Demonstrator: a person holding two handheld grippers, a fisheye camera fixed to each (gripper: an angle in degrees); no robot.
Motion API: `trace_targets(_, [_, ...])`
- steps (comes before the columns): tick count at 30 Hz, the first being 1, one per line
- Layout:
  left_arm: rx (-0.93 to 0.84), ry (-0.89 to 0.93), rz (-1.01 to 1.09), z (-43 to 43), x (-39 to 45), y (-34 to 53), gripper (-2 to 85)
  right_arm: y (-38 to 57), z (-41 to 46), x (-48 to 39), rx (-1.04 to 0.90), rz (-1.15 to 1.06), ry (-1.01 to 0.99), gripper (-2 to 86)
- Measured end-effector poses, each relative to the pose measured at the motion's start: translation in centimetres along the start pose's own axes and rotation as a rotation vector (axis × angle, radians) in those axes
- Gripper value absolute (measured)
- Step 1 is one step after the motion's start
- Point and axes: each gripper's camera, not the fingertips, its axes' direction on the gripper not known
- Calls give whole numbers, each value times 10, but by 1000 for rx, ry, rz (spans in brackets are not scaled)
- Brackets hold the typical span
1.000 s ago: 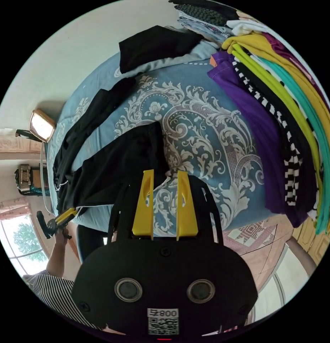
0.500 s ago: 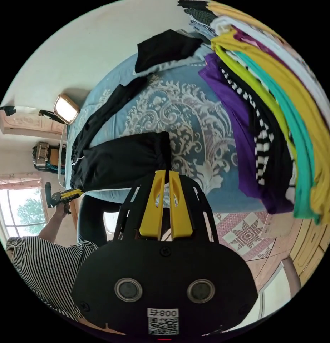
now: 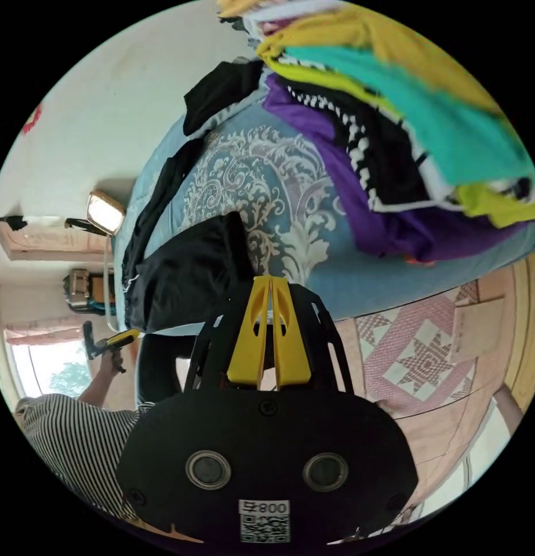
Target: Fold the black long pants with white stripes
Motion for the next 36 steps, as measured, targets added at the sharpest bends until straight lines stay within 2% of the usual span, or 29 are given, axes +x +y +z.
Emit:
trace_targets(3, [102, 25, -3, -19, 16, -16, 28, -10, 3, -32, 75, -132, 71, 1])
trace_targets(6, [120, 14, -1, -20, 30, -48, 24, -33, 35, -67, 35, -260, 182, 1])
trace_targets(9, [54, -20, -24, -4, 37, -83, 15, -49, 98, -82, -114, -347, 336, 0])
trace_targets(10, [-34, -47, -47, 8, 39, -94, 13, -50, 110, -82, -136, -341, 379, 0])
trace_targets(11, [-11, -50, -35, 6, 43, -100, 10, -45, 111, -86, -26, -375, 382, 0])
trace_targets(13, [-17, -43, -30, -2, 49, -109, 10, -44, 118, -86, -37, -373, 378, 1])
trace_targets(16, [94, -9, 10, -28, 60, -124, 18, -53, 120, -82, -97, -359, 309, 4])
trace_targets(23, [236, -55, 151, -58, 83, -230, 72, -136, 120, -96, 91, -337, 128, 34])
trace_targets(26, [227, -74, 212, -56, 97, -285, 79, -191, 146, -101, 86, -315, 81, 57])
trace_targets(31, [228, -98, 254, -48, 114, -354, 84, -268, 185, -90, 76, -173, -177, 71])
trace_targets(36, [174, -217, 215, -33, 114, -395, 30, -302, 226, -88, 18, -137, -320, 39])
